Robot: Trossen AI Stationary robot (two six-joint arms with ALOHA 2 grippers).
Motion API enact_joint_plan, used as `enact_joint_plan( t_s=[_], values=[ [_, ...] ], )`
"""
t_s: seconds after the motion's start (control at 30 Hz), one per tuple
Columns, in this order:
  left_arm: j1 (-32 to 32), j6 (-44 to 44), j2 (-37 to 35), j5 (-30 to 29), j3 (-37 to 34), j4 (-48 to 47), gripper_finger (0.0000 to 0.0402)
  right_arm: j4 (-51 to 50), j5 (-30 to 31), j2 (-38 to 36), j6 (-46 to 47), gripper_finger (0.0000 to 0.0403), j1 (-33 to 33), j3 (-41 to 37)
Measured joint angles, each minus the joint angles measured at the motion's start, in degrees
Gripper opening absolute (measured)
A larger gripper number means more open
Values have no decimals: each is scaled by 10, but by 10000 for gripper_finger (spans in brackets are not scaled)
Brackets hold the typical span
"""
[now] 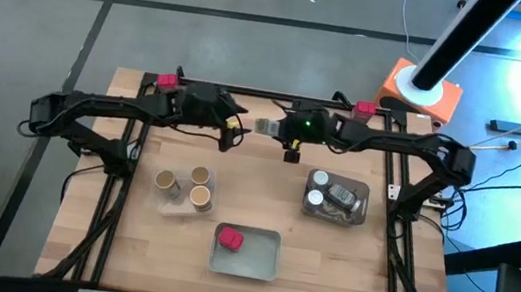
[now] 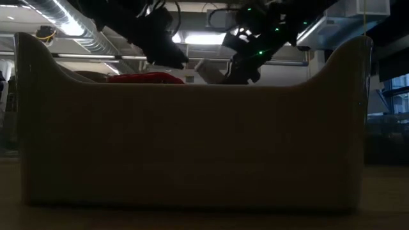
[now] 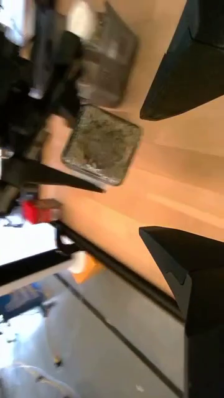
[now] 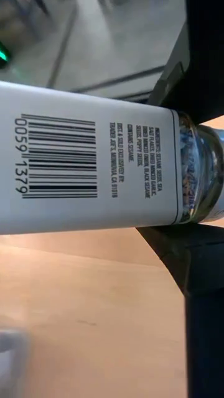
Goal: Sort spices by type
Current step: Put the white seasoning bottle into the black bin
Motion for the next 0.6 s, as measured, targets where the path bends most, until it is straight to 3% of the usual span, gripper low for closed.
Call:
enact_joint_plan(
  t_s=[0.3, 0.6],
  values=[
    [-5, -1, -6, -17, -22, -42, 280, -201, 8, 120, 27, 201, 0, 141],
    [-4, -4, -26, -25, -74, -10, 280, -242, 7, 194, 43, 201, 0, 163]
  ],
)
